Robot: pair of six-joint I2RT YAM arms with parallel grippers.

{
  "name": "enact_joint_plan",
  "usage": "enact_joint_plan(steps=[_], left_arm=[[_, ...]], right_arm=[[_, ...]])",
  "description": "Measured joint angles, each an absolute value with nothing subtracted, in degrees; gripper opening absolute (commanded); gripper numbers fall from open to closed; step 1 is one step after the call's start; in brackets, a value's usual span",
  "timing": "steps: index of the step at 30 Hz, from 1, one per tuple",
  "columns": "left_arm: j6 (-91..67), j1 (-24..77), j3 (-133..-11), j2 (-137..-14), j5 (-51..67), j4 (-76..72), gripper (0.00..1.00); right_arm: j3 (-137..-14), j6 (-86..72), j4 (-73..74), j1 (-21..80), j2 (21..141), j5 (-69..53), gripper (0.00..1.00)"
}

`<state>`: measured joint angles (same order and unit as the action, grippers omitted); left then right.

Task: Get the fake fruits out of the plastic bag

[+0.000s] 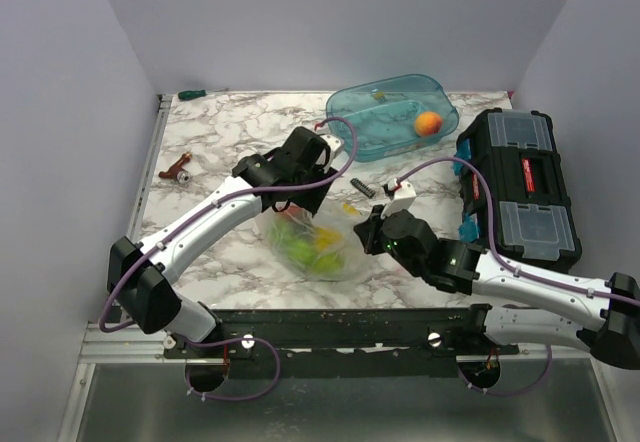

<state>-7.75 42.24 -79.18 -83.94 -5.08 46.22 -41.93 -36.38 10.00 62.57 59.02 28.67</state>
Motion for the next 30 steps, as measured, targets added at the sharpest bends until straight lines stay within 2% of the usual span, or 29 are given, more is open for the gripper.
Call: enact_joint_plan(steps=[5, 6, 7, 21, 27, 30], left_arm=[[-7.03, 42.0, -78.52, -83.99, -5.52, 44.91, 0.14], [-6.96, 41.89, -77.93, -83.66, -5.87, 44.25, 0.03], [-6.79, 41.58, -76.99, -83.09, -6.39, 43.42, 0.0], [-8.75, 37.39, -67.2, -66.61, -21.98, 34.96, 0.0], [-10.63, 34.74, -64.1, -62.15, -20.99, 33.23, 0.0], [-10.98, 33.21, -63.96, -61.1, -19.18, 32.27, 0.0]], right_arm=[[-42.19, -36.45, 10.37, 62.57, 60.2, 28.69, 0.01], [-42.28, -36.6, 10.44, 62.57, 60.31, 28.71, 0.01], [-42.33, -36.73, 10.44, 62.57, 60.36, 28.75, 0.01], [-40.12, -48.38, 12.88, 62.57, 59.51, 35.03, 0.01], [-32.64, -53.21, 9.04, 62.57, 49.67, 36.67, 0.25], [-31.33, -52.01, 8.62, 62.57, 48.8, 36.47, 0.32]])
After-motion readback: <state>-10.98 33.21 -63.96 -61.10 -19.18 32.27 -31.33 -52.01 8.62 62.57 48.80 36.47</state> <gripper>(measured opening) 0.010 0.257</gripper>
